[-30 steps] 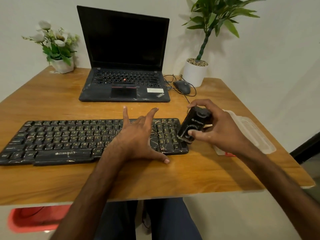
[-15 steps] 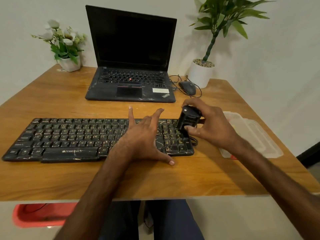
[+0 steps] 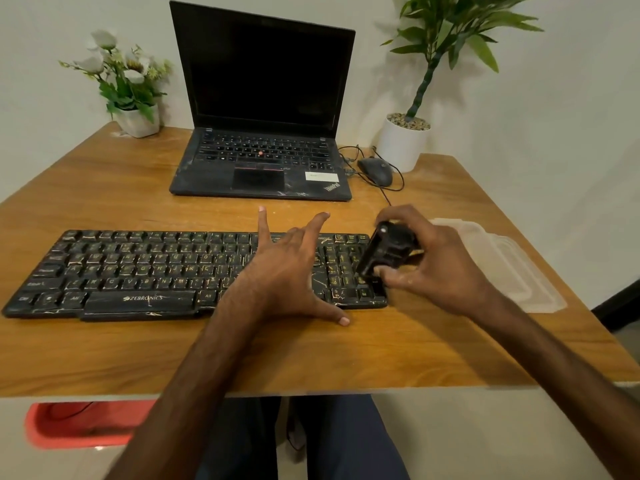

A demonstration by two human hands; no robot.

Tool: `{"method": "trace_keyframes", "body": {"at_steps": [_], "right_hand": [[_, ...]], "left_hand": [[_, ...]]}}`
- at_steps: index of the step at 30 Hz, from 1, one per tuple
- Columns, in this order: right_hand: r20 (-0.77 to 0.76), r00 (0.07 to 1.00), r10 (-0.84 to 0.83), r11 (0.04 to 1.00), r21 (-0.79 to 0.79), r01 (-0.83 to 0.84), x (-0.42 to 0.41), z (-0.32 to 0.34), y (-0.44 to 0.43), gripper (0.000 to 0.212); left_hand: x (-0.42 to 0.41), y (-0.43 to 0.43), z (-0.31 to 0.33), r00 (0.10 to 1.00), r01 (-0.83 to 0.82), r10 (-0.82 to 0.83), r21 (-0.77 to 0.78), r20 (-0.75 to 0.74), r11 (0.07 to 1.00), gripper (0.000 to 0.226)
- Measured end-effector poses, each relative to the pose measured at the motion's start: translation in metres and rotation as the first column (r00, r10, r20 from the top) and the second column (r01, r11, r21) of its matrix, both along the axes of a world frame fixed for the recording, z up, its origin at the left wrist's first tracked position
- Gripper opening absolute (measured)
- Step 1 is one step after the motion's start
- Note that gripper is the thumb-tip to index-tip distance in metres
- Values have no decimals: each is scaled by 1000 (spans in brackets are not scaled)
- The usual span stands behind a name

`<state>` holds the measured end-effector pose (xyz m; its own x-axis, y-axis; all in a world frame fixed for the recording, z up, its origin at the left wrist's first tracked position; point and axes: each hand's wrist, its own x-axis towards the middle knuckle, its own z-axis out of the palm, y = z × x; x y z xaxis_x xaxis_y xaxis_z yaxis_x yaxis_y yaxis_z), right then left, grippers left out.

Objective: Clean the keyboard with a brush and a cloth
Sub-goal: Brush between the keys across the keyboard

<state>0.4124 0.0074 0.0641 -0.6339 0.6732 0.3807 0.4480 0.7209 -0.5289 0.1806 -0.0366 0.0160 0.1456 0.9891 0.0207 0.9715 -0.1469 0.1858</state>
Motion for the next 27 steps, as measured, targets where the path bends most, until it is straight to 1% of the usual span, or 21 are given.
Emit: {"method": "trace_keyframes", "body": {"at_steps": [1, 3, 5, 9, 12, 15, 19, 21, 23, 27], "right_hand": [[11, 1000, 22, 1000, -17, -21, 1, -3, -8, 62], [-12, 997, 78, 994, -77, -79, 4, -7, -22, 63], [-40, 994, 103, 991, -78, -106, 1, -5, -25, 63], [-30, 1000, 3, 997, 80, -1, -19, 8, 17, 61], [54, 998, -13, 990, 142, 5, -35, 9, 49, 63], [67, 997, 30, 996, 84, -35, -39, 3, 44, 63], [48, 986, 162, 985, -61, -159, -23, -5, -4, 63], [42, 977, 208, 975, -91, -203, -18, -6, -14, 65], [51, 986, 156, 986, -68, -152, -20, -2, -2, 65], [57, 998, -2, 998, 61, -1, -29, 10, 43, 63]], "left_hand": [[0, 1, -1, 1000, 1, -1, 3, -4, 1000, 152], [0, 1, -1, 1000, 2, -2, 1, -1, 1000, 151], [2, 1, -1, 1000, 2, -2, 2, 5, 1000, 150], [5, 2, 2, 1000, -11, 11, 1, -12, 1000, 151], [5, 1, 3, 1000, -21, 21, -1, -8, 1000, 152], [4, 2, 2, 1000, -25, 25, -8, 1, 1000, 152], [3, 2, -1, 1000, -4, 4, 10, 17, 1000, 153], [3, 2, -2, 1000, 3, -3, 18, 12, 1000, 153], [4, 1, -1, 1000, -4, 4, 8, 6, 1000, 153], [4, 1, 2, 1000, -21, 21, -11, 1, 1000, 152]]}}
